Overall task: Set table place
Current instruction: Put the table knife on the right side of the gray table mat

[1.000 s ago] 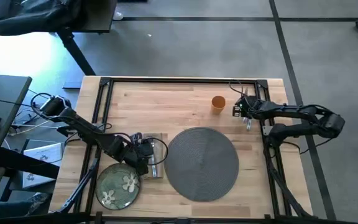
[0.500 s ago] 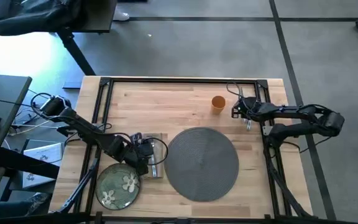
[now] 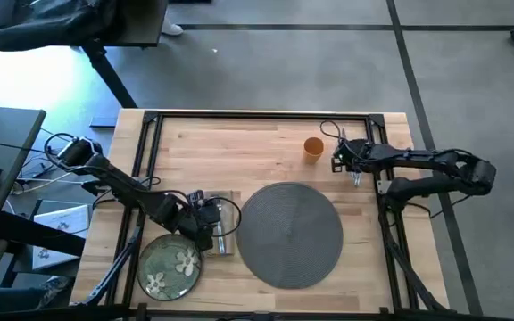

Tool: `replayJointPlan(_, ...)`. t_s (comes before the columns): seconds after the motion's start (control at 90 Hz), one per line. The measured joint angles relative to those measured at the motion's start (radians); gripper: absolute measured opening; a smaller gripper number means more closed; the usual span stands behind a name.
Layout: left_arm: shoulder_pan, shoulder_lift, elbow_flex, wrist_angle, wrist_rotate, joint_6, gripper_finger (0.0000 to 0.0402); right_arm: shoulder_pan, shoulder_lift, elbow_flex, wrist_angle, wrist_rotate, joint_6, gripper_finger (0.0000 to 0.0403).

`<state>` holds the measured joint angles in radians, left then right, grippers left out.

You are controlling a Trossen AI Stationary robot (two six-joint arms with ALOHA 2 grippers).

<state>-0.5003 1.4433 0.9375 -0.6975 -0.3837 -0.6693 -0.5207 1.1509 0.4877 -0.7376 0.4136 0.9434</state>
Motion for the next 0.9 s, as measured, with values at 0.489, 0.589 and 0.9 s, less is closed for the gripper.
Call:
replayJointPlan(0.489,0.000,0.000,0.000,0.019,-0.011,0.000,0.0115,0.340,-0.213,0.060,-0.246,-0.023,0.345,0.0002)
replayJointPlan(0.589,0.000,0.000,0.000,0.019,-0.012,0.000,0.0115,0.415,-0.214,0.080,-0.260,0.026,0.433,0.0002)
replayJointPlan(0.9,0.000,0.000,0.000,0.020,-0.008,0.000,0.0115,0.526,-0.214,0.080,-0.260,0.023,0.574,0.0002)
